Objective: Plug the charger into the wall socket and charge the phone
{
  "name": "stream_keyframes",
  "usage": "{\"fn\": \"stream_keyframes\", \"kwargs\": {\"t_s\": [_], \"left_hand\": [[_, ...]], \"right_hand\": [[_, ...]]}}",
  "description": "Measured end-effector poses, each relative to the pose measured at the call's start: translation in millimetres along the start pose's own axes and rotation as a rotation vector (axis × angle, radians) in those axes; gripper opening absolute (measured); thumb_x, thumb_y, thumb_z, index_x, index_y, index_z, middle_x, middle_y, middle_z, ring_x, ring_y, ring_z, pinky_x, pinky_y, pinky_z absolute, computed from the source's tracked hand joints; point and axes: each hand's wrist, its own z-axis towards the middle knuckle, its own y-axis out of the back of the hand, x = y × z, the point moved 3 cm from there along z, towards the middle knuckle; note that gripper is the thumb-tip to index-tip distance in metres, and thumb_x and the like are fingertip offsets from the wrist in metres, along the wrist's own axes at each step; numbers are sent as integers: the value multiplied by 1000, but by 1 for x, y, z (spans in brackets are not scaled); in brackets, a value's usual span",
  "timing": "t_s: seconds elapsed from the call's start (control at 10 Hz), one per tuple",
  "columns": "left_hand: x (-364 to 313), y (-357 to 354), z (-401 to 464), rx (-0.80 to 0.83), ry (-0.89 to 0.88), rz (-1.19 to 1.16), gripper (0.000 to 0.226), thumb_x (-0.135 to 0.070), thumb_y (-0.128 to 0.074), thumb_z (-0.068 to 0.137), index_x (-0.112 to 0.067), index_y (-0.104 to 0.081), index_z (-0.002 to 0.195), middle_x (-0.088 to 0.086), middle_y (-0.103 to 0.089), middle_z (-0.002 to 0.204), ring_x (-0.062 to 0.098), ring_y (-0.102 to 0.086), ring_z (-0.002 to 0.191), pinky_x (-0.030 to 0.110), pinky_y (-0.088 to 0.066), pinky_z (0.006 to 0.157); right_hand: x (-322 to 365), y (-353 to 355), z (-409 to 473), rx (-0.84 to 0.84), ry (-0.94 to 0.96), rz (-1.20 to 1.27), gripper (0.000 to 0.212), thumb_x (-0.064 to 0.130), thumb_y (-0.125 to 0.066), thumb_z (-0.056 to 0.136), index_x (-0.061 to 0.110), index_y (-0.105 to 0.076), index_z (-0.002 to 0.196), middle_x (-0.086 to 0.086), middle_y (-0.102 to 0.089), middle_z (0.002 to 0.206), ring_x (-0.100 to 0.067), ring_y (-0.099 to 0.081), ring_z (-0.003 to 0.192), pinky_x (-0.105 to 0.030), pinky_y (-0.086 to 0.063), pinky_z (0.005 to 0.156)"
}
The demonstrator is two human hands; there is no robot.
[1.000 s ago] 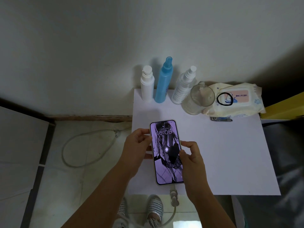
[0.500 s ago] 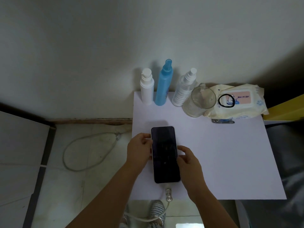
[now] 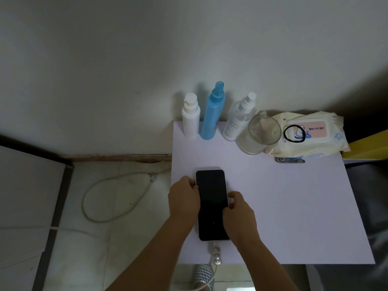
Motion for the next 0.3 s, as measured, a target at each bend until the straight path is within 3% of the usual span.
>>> {"fn": "stream_keyframes", "kwargs": {"t_s": [0.1,0.2,0.3], "left_hand": [[1,1,2,5,-21,46,16,-13,-51,88,-4,-63,94,13,-69,96,21,-61,84,27,-44,71],[2,3,2,53,-24,61,15,-14,-51,88,-5,-61,94,11,-69,95,15,-56,77,24,-41,68],[4,8,-3,88,-50,71,16,-16,-49,89,-5,-61,94,12,-68,95,12,-53,75,23,-41,68]], "right_hand": [[5,3,1,-66,32,-151,31,4,-39,92,7,-53,119,-13,-60,109,-23,-56,89,-25,-43,72],[6,6,2,-51,25,-234,24,6,-41,91,9,-56,110,-3,-54,89,-14,-49,73,-16,-35,54],[2,11,-5,-36,24,-372,17,8,-41,91,14,-55,84,5,-48,70,-8,-44,59,-12,-25,44]]}}
